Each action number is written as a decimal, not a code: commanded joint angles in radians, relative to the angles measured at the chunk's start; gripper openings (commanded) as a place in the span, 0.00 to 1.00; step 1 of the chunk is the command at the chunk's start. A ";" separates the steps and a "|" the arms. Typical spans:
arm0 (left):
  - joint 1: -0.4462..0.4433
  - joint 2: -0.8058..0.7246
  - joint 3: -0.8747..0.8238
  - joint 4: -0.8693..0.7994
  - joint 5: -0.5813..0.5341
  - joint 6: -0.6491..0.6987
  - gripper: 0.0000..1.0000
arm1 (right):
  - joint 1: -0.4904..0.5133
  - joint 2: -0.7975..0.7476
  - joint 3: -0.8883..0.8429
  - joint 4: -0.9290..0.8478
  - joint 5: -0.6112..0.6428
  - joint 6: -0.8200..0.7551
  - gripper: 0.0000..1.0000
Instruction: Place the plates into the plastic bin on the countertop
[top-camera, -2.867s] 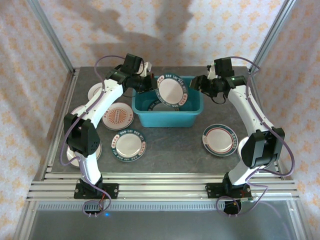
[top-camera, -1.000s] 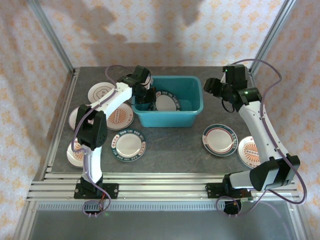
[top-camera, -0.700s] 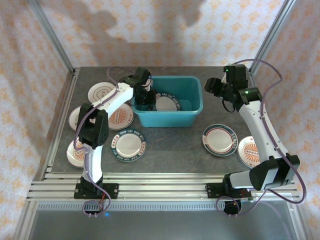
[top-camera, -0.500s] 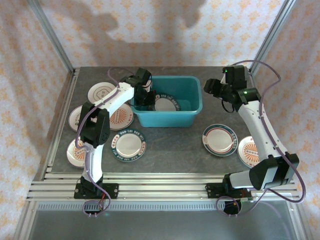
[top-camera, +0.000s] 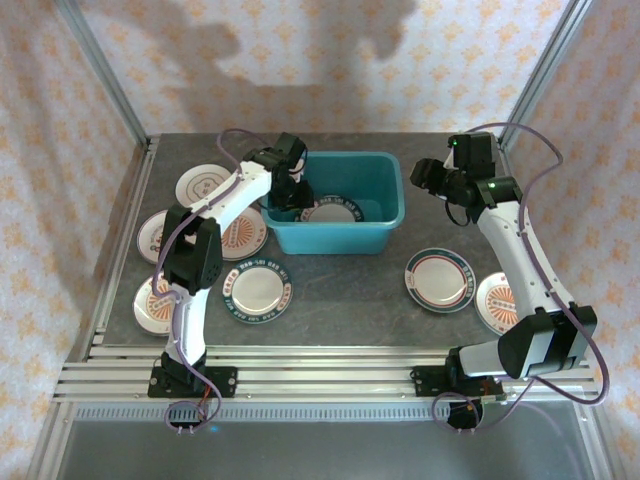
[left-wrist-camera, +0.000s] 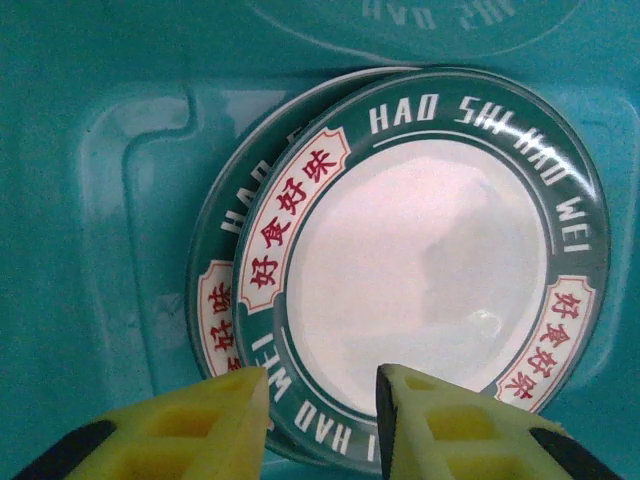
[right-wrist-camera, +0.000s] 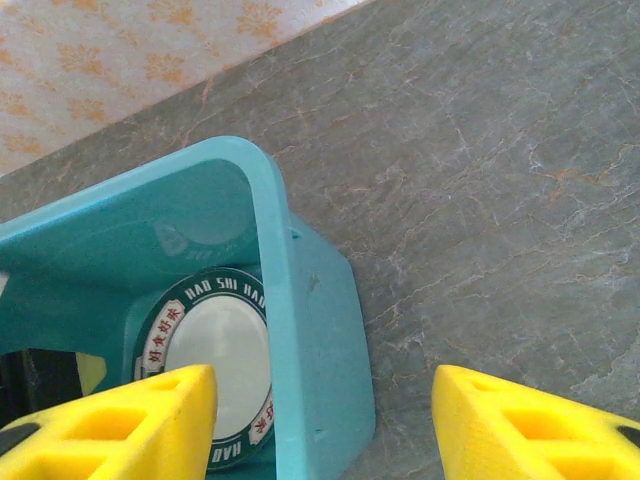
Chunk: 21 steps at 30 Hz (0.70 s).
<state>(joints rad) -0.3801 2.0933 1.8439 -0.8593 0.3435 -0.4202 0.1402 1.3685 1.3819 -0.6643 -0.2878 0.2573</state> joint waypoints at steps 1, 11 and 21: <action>-0.009 0.006 0.039 -0.056 -0.052 0.005 0.36 | -0.007 0.008 -0.004 0.019 -0.003 -0.011 0.59; -0.029 -0.035 0.055 -0.050 -0.092 0.000 0.41 | -0.008 -0.003 -0.005 0.014 -0.004 -0.009 0.59; -0.039 -0.107 0.047 -0.005 -0.109 -0.010 0.47 | -0.008 -0.009 0.013 -0.012 -0.003 -0.010 0.59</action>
<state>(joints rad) -0.4091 2.0647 1.8713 -0.8780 0.2749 -0.4217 0.1371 1.3716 1.3819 -0.6655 -0.2955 0.2573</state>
